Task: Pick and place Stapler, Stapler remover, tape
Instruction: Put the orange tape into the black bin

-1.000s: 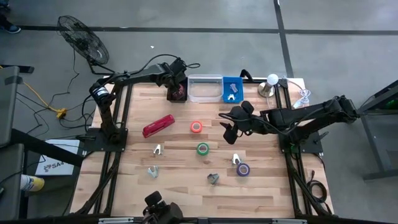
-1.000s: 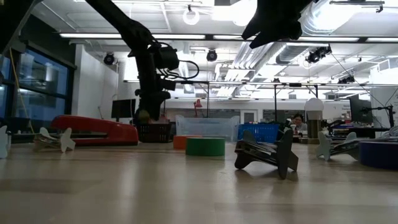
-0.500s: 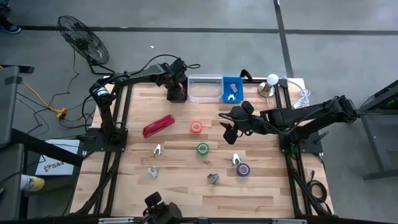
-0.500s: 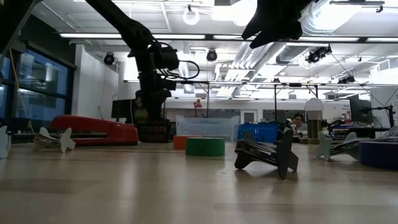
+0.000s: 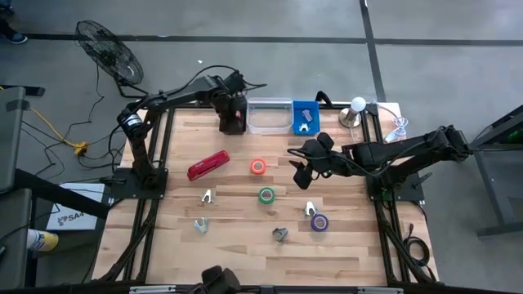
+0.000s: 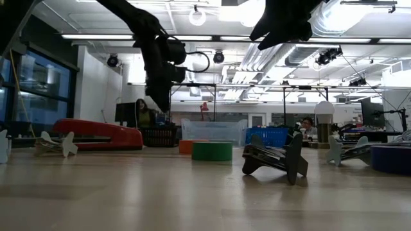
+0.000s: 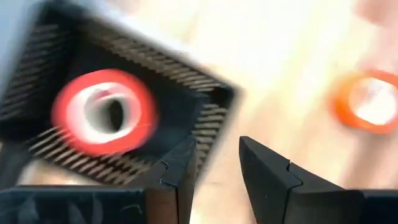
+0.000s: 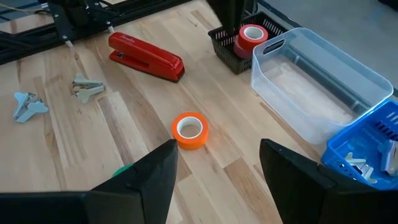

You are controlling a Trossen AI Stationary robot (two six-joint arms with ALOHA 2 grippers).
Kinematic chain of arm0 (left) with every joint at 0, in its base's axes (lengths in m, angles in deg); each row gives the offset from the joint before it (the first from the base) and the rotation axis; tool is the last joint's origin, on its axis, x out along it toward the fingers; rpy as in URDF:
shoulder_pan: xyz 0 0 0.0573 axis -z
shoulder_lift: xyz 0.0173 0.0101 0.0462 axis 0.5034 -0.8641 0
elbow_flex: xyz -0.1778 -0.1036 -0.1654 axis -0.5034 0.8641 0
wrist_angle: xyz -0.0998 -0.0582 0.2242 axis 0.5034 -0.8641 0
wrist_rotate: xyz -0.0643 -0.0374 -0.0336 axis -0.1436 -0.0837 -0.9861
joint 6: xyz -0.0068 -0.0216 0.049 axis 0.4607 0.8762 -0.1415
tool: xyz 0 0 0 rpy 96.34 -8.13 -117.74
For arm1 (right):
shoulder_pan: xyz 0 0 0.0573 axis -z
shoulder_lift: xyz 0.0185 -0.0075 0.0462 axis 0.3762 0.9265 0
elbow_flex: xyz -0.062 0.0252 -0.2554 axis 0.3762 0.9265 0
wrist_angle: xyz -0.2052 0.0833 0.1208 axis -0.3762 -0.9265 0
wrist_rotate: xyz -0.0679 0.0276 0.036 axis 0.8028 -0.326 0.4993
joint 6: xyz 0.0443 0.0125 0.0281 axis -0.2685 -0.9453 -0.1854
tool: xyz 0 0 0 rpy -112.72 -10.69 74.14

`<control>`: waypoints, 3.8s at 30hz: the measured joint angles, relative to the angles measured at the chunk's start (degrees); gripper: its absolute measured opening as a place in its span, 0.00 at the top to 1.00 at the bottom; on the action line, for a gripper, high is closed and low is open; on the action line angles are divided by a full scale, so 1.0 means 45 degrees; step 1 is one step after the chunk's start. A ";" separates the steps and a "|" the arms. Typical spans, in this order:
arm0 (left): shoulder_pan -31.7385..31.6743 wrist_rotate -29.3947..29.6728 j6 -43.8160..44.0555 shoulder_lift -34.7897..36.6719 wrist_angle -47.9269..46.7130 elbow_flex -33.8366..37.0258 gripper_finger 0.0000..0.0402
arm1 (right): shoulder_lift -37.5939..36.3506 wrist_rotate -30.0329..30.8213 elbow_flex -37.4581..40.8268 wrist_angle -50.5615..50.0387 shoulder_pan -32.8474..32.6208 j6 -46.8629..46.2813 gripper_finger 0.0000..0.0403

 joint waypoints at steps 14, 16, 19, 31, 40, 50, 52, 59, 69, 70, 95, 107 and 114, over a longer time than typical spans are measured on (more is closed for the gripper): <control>0.2378 -0.2180 -0.4012 0.0000 -0.0452 0.0009 0.70 | 0.0000 -0.0630 0.0000 -0.0094 -0.0005 0.0524 0.45; 0.2887 -0.1878 -0.4252 0.0000 -0.0241 0.0010 0.70 | 0.0000 -0.0861 0.0000 -0.0099 -0.0005 0.0582 0.45; 0.3637 -0.1041 -0.4310 0.0000 -0.0083 0.0019 0.70 | 0.0000 -0.1107 0.0000 -0.0134 -0.0010 0.0584 0.45; 0.5715 0.0501 -0.3926 -0.0106 0.0855 0.0041 0.40 | -0.0005 -0.2215 0.0000 -0.0337 -0.0010 0.0255 0.45; 0.6521 0.1857 -0.3345 -0.1579 0.1212 0.0049 0.38 | -0.0257 -0.2597 0.0010 -0.1302 -0.0010 -0.0698 0.45; 0.6472 0.1997 -0.2017 -0.2627 0.1379 0.0063 0.38 | -0.1429 -0.2584 0.0010 -0.2120 -0.0034 -0.1103 0.45; 0.6476 0.2001 -0.1828 -0.2795 0.1432 0.0044 0.38 | -0.1672 -0.2570 0.0010 -0.2267 -0.0034 -0.1103 0.45; 0.6477 0.2517 -0.0917 -0.3045 0.1845 0.0044 0.43 | -0.2288 -0.2393 0.0010 -0.2423 -0.0034 -0.1045 0.45; 0.6471 0.2752 -0.0665 -0.3045 0.1544 0.0044 0.77 | -0.2375 -0.2391 0.0010 -0.2674 -0.0034 -0.1004 0.45; 0.6471 0.2747 -0.0548 -0.3045 0.1512 0.0044 0.81 | -0.2375 -0.2390 0.0010 -0.2683 -0.0034 -0.1000 0.45; 0.4903 0.0426 -0.1185 -0.2863 -0.3190 -0.2155 0.92 | -0.2375 -0.2390 -0.0005 -0.2726 -0.0039 -0.0627 0.45; 0.1245 -0.3333 -0.2635 -0.2861 -0.5410 -0.3137 0.92 | -0.2370 -0.2390 -0.0005 -0.2726 -0.0034 -0.0651 0.45; -0.0686 -0.4722 -0.3292 -0.2861 -0.5753 -0.3841 0.92 | -0.2370 -0.2075 -0.0005 -0.2726 -0.0034 -0.0660 0.45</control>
